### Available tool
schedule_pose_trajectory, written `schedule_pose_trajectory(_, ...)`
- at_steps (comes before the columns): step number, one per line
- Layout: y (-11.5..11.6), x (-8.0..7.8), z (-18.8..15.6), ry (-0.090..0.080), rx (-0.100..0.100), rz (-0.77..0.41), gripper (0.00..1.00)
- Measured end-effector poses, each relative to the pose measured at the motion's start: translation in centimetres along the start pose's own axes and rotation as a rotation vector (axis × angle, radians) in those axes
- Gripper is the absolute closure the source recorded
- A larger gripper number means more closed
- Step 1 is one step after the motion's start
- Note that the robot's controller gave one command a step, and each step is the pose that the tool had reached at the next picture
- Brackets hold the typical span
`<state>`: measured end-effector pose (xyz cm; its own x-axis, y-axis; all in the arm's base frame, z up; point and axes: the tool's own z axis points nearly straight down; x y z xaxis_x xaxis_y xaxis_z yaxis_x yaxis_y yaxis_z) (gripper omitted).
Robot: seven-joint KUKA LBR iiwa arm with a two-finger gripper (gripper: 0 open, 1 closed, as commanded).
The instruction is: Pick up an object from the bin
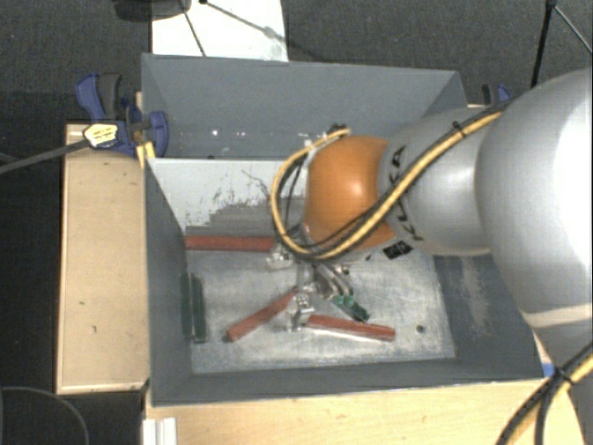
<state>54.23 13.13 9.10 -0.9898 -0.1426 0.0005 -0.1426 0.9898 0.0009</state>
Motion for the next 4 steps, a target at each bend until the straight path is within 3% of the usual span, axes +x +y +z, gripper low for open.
schedule_pose_trajectory(1, 2.5, 0.5, -0.9, -0.002, 0.000, 0.049, 0.00)
schedule_pose_trajectory(2, 2.0, 0.8, 2.1, -0.001, 0.000, -0.056, 0.00)
schedule_pose_trajectory(3, 2.9, 2.1, 1.7, -0.007, 0.000, -0.061, 1.00)
schedule_pose_trajectory(4, 2.9, 2.1, 1.7, -0.007, 0.000, -0.061, 1.00)
